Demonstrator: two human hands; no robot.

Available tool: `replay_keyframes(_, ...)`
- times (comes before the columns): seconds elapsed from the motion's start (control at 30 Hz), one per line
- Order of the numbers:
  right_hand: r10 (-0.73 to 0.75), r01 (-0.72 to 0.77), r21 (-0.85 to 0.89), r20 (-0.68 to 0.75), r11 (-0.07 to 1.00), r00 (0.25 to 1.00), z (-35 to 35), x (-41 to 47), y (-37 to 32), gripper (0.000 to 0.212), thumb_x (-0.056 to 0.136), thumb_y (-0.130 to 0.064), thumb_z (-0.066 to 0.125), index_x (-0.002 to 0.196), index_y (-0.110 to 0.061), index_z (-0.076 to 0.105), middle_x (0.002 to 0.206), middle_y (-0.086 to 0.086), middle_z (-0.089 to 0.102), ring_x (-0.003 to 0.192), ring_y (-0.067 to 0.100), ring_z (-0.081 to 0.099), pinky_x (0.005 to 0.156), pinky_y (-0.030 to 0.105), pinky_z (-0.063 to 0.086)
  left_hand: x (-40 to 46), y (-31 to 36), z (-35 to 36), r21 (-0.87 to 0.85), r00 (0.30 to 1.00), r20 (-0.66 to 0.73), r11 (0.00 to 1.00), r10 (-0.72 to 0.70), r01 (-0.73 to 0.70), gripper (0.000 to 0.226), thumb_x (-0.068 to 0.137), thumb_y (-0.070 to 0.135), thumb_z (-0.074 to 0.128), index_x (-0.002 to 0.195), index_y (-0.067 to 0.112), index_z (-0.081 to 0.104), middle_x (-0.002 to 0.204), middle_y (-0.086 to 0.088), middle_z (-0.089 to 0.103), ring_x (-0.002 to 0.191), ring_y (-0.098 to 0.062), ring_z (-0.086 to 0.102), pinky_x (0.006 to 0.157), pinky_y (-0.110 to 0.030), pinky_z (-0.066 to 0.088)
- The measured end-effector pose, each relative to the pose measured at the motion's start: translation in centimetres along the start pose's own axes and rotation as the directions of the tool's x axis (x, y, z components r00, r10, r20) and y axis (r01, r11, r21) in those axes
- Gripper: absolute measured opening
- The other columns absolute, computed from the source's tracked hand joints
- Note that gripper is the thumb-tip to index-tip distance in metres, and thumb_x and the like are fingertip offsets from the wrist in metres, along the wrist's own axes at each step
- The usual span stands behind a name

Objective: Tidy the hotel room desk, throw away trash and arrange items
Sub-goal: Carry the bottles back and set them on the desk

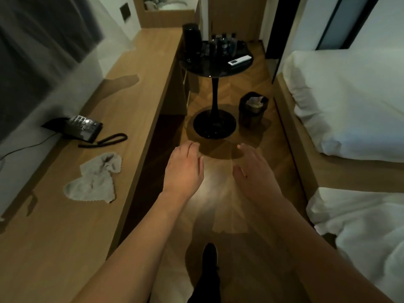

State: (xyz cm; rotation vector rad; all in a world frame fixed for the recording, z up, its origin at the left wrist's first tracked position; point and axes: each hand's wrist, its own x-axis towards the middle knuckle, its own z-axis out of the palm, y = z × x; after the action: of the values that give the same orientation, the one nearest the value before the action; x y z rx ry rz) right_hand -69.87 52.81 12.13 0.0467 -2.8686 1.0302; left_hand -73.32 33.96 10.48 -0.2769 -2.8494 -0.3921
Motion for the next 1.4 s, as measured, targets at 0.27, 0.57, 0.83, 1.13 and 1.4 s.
replay_keyframes(0.27,0.042,-0.044,-0.037,-0.064,0.998,0.997,-2.2,15.1,1.9,0.049,0.099,-0.023,0.054,0.146,-0.021,0.041,0.150,-0.004,0.042,0.137,0.010,0.039,0.105,0.019,0.027,17.2,-0.2,3.7,-0.089,0.998,0.014,0.994,0.058,-0.057,0.043,0.104,0.032,0.049,0.142,0.013,0.050,0.142,-0.006,0.053,0.132,-0.022,0.049,0.110,-0.034,0.043)
replay_keyframes(0.57,0.064,-0.064,-0.007,-0.061,0.998,0.996,-4.3,30.9,9.6,0.051,0.099,-0.019,0.055,0.148,-0.019,0.039,0.152,-0.003,0.041,0.139,0.008,0.036,0.105,0.017,0.024,33.3,2.3,10.7,-0.070,0.997,0.019,0.995,0.068,-0.067,0.042,0.103,0.034,0.046,0.139,0.014,0.049,0.138,-0.007,0.054,0.125,-0.021,0.055,0.101,-0.040,0.052)
replay_keyframes(0.83,0.075,-0.075,0.011,-0.006,0.997,0.997,-7.9,46.0,15.8,0.056,0.097,-0.024,0.058,0.149,-0.021,0.037,0.153,-0.004,0.040,0.141,0.010,0.035,0.113,0.026,0.028,47.8,5.9,15.1,-0.088,0.999,0.028,0.995,0.043,-0.041,0.039,0.101,0.027,0.055,0.136,0.010,0.054,0.134,-0.007,0.058,0.123,-0.021,0.056,0.103,-0.040,0.051)
replay_keyframes(1.13,0.063,-0.063,0.008,0.028,0.998,0.998,-6.8,61.8,19.3,0.054,0.098,-0.022,0.057,0.148,-0.018,0.039,0.151,-0.002,0.043,0.140,0.010,0.036,0.111,0.022,0.025,61.7,3.5,21.2,-0.080,0.997,0.037,0.994,-0.070,0.073,0.041,0.103,0.033,0.050,0.140,0.016,0.051,0.138,-0.001,0.055,0.126,-0.015,0.053,0.107,-0.034,0.047)
replay_keyframes(1.4,0.103,-0.101,-0.028,0.093,0.994,0.990,-3.7,79.0,20.6,0.054,0.100,-0.026,0.055,0.151,-0.024,0.036,0.156,-0.006,0.036,0.143,0.007,0.029,0.110,0.020,0.021,77.5,-1.5,26.1,-0.110,0.985,0.077,0.980,-0.155,0.163,0.046,0.103,0.031,0.052,0.145,0.013,0.048,0.147,-0.005,0.049,0.137,-0.019,0.046,0.114,-0.031,0.035)
